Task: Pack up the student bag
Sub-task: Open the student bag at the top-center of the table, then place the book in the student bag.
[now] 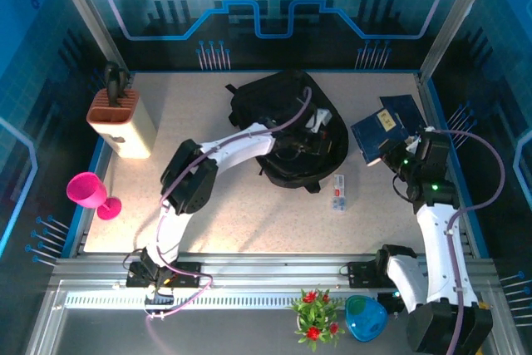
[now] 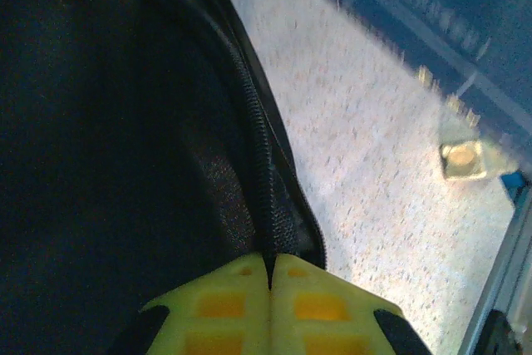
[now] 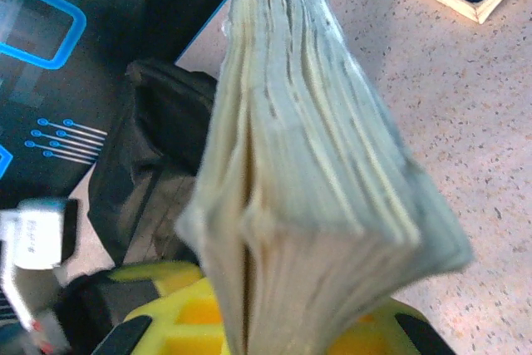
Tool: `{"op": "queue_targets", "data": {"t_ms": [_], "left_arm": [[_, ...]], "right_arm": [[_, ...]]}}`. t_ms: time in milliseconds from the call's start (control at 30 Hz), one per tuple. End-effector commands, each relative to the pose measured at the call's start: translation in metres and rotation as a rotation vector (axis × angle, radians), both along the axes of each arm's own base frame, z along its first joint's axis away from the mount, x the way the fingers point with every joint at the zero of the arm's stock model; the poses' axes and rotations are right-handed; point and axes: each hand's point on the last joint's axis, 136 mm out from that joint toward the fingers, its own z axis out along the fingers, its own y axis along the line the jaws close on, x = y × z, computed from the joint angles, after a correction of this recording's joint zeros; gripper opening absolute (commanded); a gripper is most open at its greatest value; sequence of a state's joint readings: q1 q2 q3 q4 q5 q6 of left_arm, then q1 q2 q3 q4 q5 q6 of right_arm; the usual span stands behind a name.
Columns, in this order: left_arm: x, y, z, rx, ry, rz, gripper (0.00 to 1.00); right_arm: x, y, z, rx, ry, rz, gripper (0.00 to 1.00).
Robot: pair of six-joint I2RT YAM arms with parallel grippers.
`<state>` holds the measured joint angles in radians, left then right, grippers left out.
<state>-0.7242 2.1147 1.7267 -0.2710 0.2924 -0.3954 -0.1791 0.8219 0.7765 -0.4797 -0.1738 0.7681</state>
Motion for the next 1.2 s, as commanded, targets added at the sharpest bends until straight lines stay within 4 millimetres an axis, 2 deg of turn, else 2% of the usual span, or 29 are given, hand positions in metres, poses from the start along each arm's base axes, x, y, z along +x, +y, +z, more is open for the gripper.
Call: {"op": "queue_targets", "data": {"t_ms": [0, 167, 233, 367, 533, 700, 900, 1167], "left_arm": [[0.021, 0.017, 0.061, -0.139, -0.097, 0.054, 0.03], [0.038, 0.036, 0.095, -0.222, -0.180, 0.120, 0.03], [0.040, 0.037, 0.108, -0.253, -0.216, 0.123, 0.03], [0.041, 0.034, 0.119, -0.288, -0.246, 0.111, 0.03], [0.036, 0.031, 0.128, -0.326, -0.249, 0.088, 0.02], [0.024, 0.031, 0.148, -0.387, -0.279, 0.047, 0.00], [0.009, 0.034, 0.164, -0.427, -0.314, 0.003, 0.00], [-0.002, 0.038, 0.185, -0.466, -0.345, -0.020, 0.00]], "right_arm": [[-0.008, 0.005, 0.027, -0.013, -0.032, 0.046, 0.07], [-0.020, 0.029, 0.017, 0.088, 0.046, 0.138, 0.07], [-0.023, 0.040, 0.014, 0.124, 0.062, 0.155, 0.07], [-0.023, 0.065, 0.000, 0.194, 0.100, 0.192, 0.07], [-0.008, 0.106, -0.008, 0.286, 0.078, 0.267, 0.07], [0.007, 0.131, -0.011, 0.320, 0.078, 0.307, 0.07], [0.027, 0.151, -0.017, 0.394, 0.066, 0.309, 0.07], [0.049, 0.164, -0.034, 0.403, 0.076, 0.278, 0.07]]}}
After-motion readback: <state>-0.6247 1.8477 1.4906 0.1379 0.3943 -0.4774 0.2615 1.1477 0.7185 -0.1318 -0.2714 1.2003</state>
